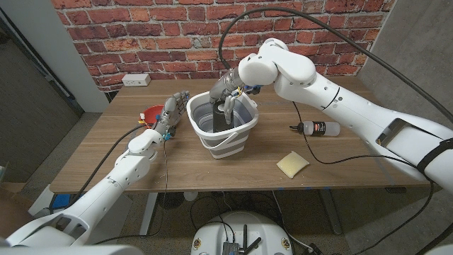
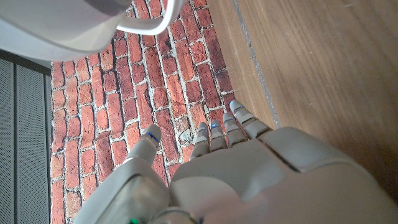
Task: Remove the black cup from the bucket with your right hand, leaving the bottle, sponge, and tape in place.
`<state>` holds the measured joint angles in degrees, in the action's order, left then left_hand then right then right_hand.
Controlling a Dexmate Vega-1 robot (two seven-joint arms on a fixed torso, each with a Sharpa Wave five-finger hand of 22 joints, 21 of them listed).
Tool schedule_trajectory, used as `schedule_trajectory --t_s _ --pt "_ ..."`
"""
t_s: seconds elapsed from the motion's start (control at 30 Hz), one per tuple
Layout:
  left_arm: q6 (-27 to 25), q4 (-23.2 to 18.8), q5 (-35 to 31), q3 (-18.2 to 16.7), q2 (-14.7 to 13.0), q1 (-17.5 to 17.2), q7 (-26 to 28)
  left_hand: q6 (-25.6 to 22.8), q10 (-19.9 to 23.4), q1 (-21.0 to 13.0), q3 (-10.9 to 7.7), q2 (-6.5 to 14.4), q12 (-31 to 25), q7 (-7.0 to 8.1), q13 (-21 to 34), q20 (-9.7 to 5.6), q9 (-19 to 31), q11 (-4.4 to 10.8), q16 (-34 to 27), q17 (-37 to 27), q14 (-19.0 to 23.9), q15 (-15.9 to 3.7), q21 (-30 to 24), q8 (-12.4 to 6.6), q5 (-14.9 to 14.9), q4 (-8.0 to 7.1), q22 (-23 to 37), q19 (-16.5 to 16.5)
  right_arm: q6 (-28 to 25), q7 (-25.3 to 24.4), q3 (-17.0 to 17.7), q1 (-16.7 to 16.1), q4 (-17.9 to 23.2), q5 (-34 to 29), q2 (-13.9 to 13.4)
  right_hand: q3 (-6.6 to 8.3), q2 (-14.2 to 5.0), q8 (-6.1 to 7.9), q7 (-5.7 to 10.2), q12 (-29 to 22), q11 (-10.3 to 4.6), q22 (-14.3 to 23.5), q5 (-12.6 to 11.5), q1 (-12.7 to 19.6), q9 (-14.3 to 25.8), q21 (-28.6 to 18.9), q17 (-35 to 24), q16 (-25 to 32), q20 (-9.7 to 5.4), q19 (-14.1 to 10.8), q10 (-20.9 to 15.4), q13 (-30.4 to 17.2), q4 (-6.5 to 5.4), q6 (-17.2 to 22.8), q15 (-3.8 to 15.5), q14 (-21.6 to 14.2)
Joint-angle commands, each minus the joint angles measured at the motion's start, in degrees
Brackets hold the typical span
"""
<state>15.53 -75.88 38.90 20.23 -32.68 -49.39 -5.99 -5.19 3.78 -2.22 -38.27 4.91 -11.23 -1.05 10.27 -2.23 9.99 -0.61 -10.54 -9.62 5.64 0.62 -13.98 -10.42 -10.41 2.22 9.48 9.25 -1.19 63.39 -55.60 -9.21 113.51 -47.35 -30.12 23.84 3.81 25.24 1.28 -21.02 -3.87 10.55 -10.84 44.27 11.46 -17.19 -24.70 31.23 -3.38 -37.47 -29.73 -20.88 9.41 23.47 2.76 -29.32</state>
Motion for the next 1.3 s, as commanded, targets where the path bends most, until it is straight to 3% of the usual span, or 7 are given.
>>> schedule_trajectory --t_s 0.03,0.6,1.3 --pt "0.2 0.3 0.0 0.2 0.2 0.3 -0.4 -0.1 0.1 0.6 -0.49 3.0 0.1 0.45 0.1 -2.44 0.2 -0.03 0.3 -0.1 0.2 0.08 0.2 -0.14 0.0 0.10 0.1 0.4 -0.1 2.5 1.0 0.6 2.0 -0.5 -0.4 -0.06 -1.03 0.62 0.83 -0.3 -1.16 0.2 -0.3 0.7 0.4 -0.1 -0.2 0.6 -0.16 -0.2 -1.9 -0.3 -0.15 1.8 7.32 -1.0" --pt "0.3 0.7 0.0 0.4 0.5 0.6 -0.7 -0.2 0.1 0.6 -0.56 2.9 0.1 0.44 0.1 -2.42 0.2 -0.15 0.3 -0.1 0.2 0.07 0.7 -0.13 0.0 0.04 0.1 0.6 -0.8 4.2 3.4 1.3 3.6 1.6 -1.5 -0.05 -1.07 0.83 1.06 -0.3 -1.36 0.2 -0.5 0.9 0.4 0.0 -0.3 0.6 -0.16 -0.1 -2.6 -0.5 -0.14 2.4 7.50 -1.5" --pt "-0.5 0.3 -0.2 0.5 0.3 0.8 -0.2 -0.1 0.1 0.6 -0.66 2.9 0.1 0.45 0.1 -2.41 0.2 -0.15 0.4 -0.1 0.3 0.06 1.1 -0.11 0.0 0.01 0.1 0.8 -7.4 0.4 9.2 -0.6 5.0 10.1 -5.0 0.02 -1.28 1.15 1.13 -0.3 -1.86 0.2 -0.6 1.1 0.4 0.0 -0.4 0.5 -0.52 -0.3 -3.7 -0.8 -0.19 3.3 7.82 -2.0"
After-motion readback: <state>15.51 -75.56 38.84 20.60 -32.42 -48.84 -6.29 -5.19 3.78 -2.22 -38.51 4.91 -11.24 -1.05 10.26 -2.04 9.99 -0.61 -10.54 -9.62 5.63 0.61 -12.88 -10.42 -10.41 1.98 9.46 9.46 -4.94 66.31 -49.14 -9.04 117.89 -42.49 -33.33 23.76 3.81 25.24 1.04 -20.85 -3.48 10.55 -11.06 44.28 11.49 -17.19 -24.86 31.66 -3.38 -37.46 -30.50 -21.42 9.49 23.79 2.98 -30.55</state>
